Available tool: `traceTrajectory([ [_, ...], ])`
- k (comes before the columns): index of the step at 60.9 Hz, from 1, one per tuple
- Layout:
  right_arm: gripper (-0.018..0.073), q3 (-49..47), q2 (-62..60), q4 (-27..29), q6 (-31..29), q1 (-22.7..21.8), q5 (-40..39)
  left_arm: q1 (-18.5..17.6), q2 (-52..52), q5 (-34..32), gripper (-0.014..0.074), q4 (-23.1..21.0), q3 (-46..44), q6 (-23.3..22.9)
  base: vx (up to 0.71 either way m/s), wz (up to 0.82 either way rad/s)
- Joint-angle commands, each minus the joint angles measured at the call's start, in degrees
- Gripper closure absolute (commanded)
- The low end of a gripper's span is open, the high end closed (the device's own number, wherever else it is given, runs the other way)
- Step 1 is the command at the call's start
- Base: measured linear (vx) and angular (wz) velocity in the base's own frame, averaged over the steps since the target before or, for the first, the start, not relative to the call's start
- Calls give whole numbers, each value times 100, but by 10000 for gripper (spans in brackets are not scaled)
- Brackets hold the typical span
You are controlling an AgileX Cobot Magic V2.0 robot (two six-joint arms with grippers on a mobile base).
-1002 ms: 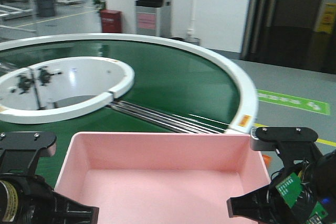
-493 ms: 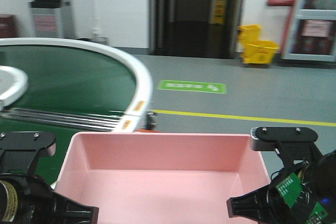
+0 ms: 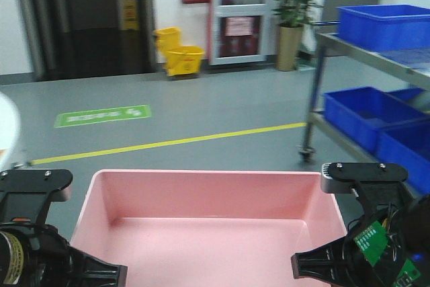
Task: Grab pink bin and stack on right shelf
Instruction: 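Hold the pink bin with both grippers while driving to the shelf cart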
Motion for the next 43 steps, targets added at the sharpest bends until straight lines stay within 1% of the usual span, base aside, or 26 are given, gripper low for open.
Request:
traceTrajectory([
  [1, 568, -171, -170, -289, -61, -15, -237, -40, -185, -313, 602, 147, -181, -19, 2, -81],
  [10, 568, -171, -170, -288, -61, -15, -157, -40, -185, -280, 602, 153, -181, -19, 6, -69],
  [19, 568, -171, -170, -288, -61, -15, -69, -40, -185, -286, 602, 153, -181, -19, 13, -42],
  [33, 568, -171, -170, -283, -61, -15, -63, -40, -185, -286, 602, 153, -181, -19, 18, -25],
  [43, 568, -171, -170, -283, -61, -15, -47, -40, -185, -281, 602, 148, -181, -19, 26, -12],
])
